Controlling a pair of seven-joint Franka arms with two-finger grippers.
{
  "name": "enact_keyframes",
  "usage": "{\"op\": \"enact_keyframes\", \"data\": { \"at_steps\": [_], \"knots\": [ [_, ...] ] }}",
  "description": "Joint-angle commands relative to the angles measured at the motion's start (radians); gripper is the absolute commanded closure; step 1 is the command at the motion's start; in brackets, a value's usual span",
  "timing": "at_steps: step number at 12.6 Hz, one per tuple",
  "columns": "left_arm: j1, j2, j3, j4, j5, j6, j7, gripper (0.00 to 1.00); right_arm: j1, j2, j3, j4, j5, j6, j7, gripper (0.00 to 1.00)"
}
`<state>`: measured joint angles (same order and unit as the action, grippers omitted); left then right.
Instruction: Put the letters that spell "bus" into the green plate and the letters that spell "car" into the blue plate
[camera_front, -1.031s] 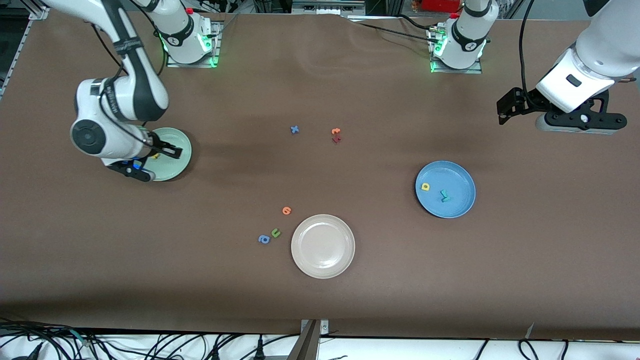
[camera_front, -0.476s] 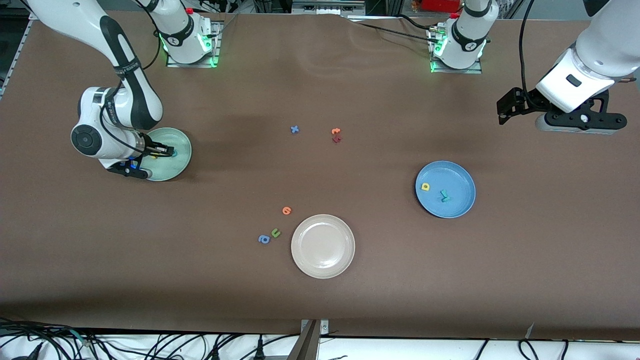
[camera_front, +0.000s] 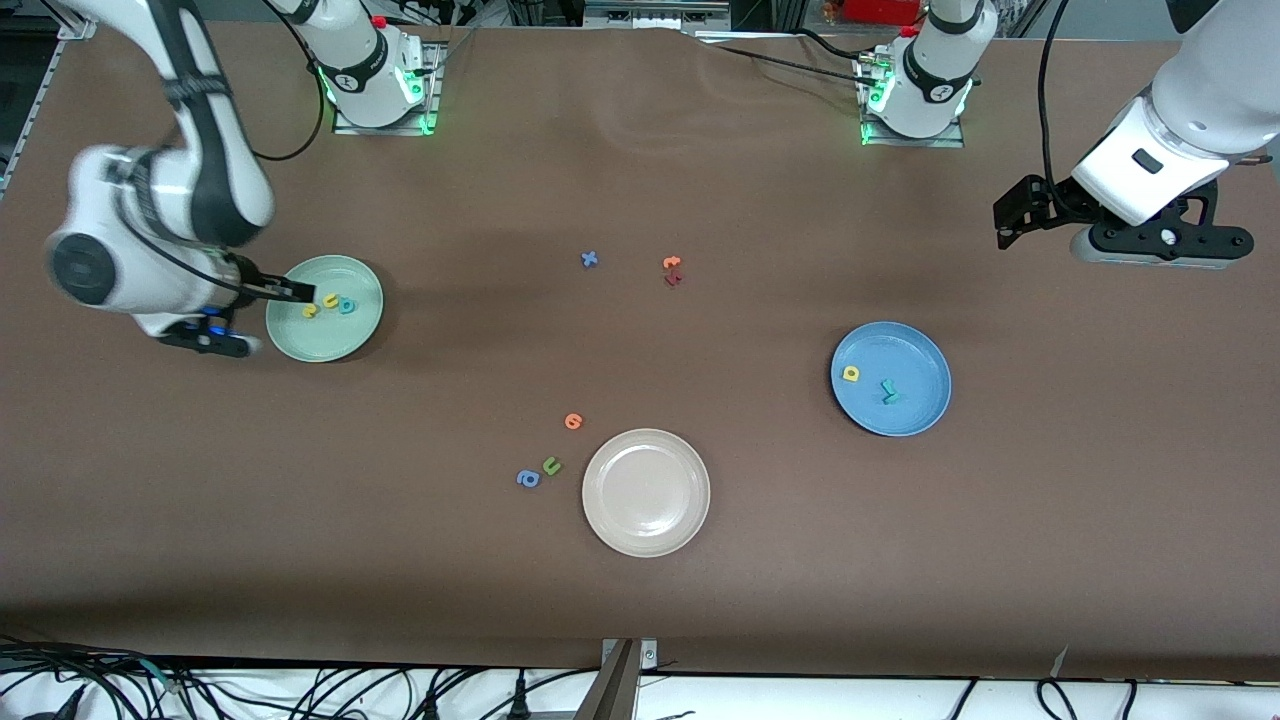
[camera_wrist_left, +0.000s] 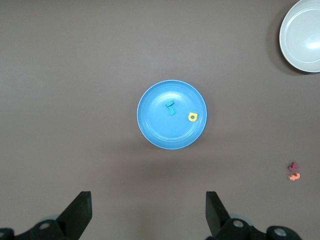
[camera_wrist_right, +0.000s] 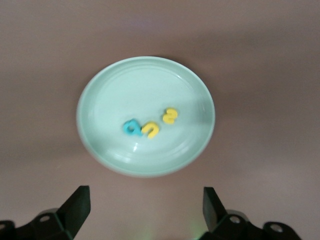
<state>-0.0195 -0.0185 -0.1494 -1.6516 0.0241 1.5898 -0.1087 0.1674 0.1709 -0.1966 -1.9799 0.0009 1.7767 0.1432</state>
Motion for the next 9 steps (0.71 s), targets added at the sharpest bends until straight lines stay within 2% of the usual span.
{"op": "enact_keyframes", "data": {
  "at_steps": [1, 4, 5, 6, 9],
  "knots": [
    [-0.004, -0.008, 0.008, -0.004, -0.023, -0.010, 0.023, 0.00, 0.012, -0.014, 0.006, 0.258, 0.013, -0.253, -0.016, 0.01],
    [-0.004, -0.008, 0.008, -0.004, -0.023, -0.010, 0.023, 0.00, 0.012, -0.027, 0.066, 0.457, -0.001, -0.316, -0.045, 0.01],
    [-0.004, -0.008, 0.008, -0.004, -0.023, -0.010, 0.023, 0.00, 0.014, -0.027, 0.090, 0.498, -0.045, -0.316, -0.048, 0.00],
    [-0.004, -0.008, 0.008, -0.004, -0.023, -0.010, 0.023, 0.00, 0.012, -0.027, 0.101, 0.512, -0.079, -0.316, -0.050, 0.00],
    [-0.004, -0.008, 0.008, -0.004, -0.024, -0.010, 0.023, 0.00, 0.012, -0.027, 0.097, 0.544, -0.070, -0.312, -0.051, 0.00]
  ]
}}
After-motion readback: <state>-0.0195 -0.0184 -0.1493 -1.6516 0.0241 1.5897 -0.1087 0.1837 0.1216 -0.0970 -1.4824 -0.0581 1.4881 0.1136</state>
